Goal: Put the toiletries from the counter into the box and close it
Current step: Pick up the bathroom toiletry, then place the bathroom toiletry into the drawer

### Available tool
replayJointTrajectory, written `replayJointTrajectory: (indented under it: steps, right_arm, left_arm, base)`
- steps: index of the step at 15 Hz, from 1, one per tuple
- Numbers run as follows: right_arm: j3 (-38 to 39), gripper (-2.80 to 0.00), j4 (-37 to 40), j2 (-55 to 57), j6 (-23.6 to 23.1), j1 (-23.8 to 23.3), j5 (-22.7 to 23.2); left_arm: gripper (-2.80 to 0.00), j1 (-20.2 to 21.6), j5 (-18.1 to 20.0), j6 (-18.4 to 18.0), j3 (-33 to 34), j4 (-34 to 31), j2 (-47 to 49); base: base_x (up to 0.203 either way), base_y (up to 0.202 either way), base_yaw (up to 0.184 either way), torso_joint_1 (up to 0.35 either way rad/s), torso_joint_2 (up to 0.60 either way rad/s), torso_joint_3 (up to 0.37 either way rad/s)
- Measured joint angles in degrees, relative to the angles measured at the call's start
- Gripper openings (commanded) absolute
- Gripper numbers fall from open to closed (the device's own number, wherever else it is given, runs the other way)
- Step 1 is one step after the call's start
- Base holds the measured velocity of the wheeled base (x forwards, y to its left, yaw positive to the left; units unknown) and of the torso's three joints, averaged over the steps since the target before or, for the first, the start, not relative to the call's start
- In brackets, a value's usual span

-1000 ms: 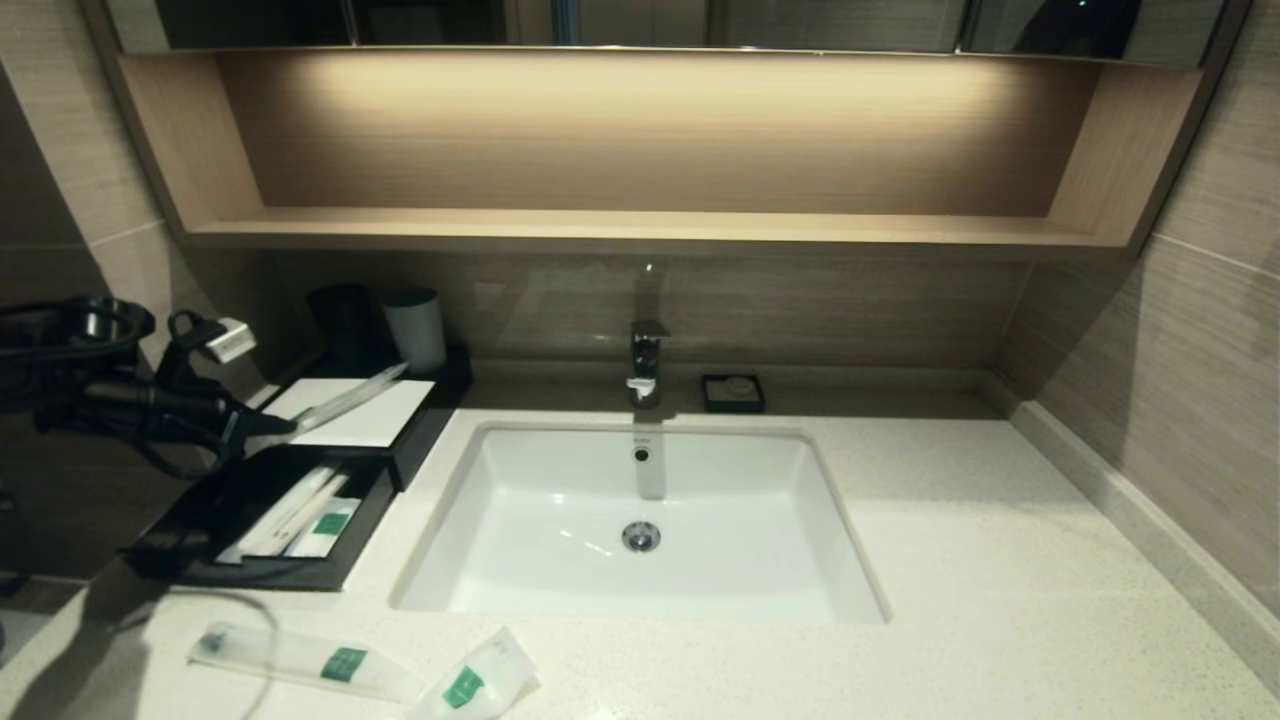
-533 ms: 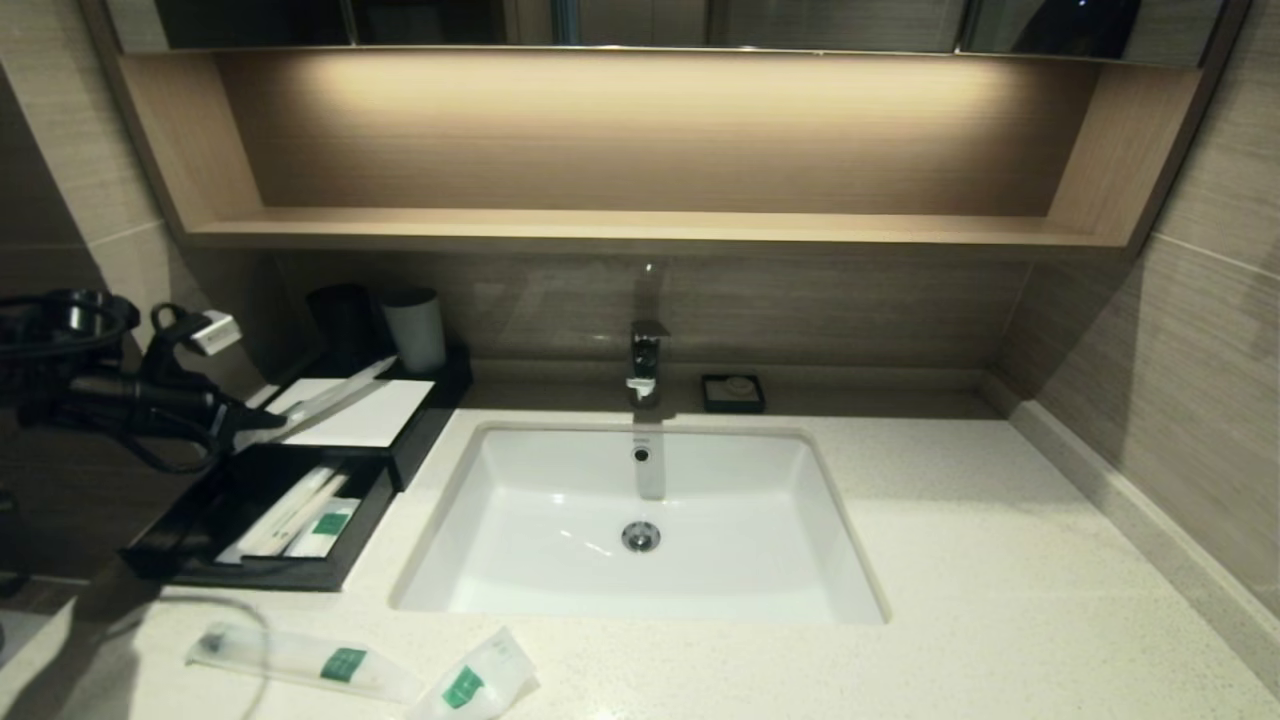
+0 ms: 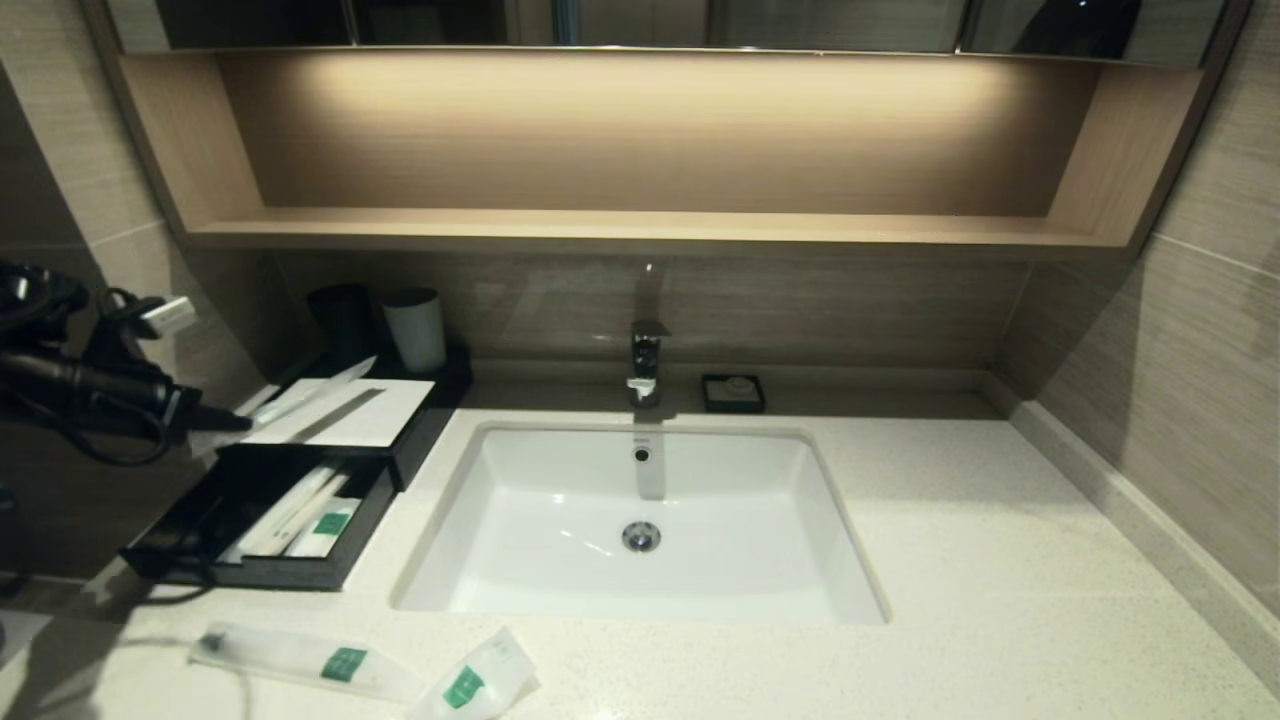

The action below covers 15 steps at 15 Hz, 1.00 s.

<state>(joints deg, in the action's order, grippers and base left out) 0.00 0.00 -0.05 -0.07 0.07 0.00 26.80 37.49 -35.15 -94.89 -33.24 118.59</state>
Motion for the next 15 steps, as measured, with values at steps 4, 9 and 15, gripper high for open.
replayJointTrajectory:
  steps: [4, 9, 15]
  right_arm:
    - [0.00, -2.80, 0.00, 0.00, 0.00, 0.00, 0.00]
    - [0.00, -2.80, 0.00, 0.00, 0.00, 0.00, 0.00]
    - [0.00, -2.80, 0.00, 0.00, 0.00, 0.00, -0.02]
  left_arm:
    - [-2.80, 2.93, -0.85, 0.56, 0.29, -5.58, -4.20]
    - [-2.80, 5.49, -1.83, 2.01, 5.52, -7.00, -9.66]
    - [-2.80, 8.23, -3.50, 3.17, 15.45, -6.75, -17.76]
  base:
    - [0.000, 0.000, 0.000, 0.000, 0.00, 0.000]
    - [0.000, 0.000, 0.000, 0.000, 0.00, 0.000]
    - [0.000, 0.000, 0.000, 0.000, 0.00, 0.000]
